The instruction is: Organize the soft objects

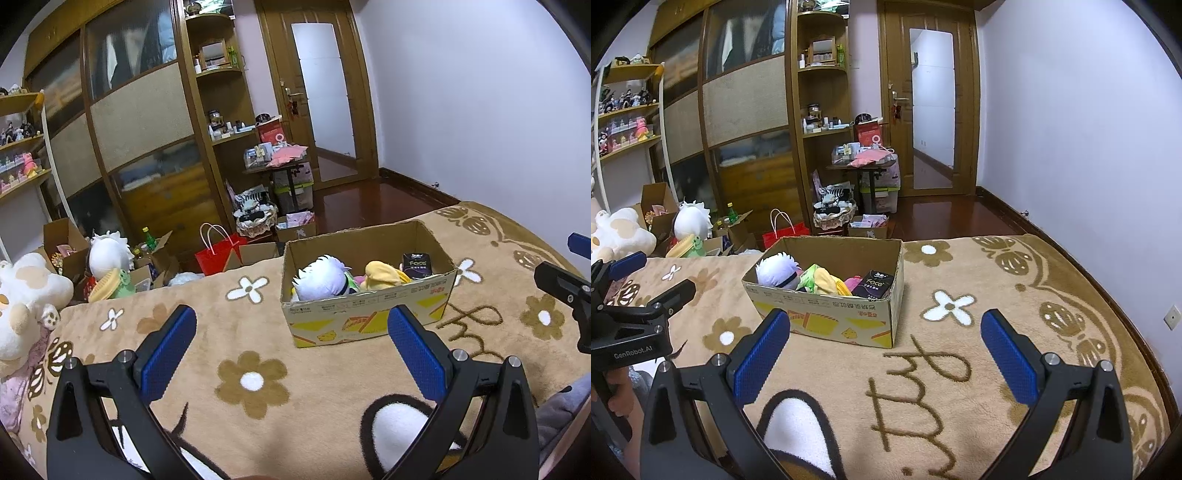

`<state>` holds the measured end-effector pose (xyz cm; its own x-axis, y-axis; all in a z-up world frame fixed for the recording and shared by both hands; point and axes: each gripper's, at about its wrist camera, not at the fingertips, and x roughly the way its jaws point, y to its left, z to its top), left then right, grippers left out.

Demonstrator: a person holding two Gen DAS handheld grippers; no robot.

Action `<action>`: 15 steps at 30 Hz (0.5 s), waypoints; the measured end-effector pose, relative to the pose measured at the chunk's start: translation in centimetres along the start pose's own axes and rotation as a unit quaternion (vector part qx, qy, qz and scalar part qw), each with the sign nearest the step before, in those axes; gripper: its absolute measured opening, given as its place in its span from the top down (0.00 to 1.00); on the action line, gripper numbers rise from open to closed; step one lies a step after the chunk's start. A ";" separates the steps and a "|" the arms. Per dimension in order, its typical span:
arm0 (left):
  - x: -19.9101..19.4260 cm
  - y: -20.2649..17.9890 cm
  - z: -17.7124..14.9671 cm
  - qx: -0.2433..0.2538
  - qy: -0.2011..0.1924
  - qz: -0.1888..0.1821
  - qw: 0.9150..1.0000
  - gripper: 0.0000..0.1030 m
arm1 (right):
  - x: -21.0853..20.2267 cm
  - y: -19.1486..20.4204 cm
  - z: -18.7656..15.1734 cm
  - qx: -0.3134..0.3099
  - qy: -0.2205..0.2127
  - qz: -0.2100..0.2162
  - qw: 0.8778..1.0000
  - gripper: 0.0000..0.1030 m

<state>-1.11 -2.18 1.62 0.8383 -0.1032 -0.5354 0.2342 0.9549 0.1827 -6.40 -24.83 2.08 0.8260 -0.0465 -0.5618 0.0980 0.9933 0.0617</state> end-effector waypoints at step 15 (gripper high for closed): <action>-0.3 0.0 0.3 -0.002 -0.002 -0.003 1.000 0.01 | 0.1 0.0 0.0 0.000 0.002 -0.001 1.000 0.00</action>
<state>-1.21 -2.24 2.05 0.8389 -0.1104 -0.5330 0.2375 0.9553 0.1759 -6.36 -24.88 2.05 0.8237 -0.0475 -0.5650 0.0986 0.9933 0.0603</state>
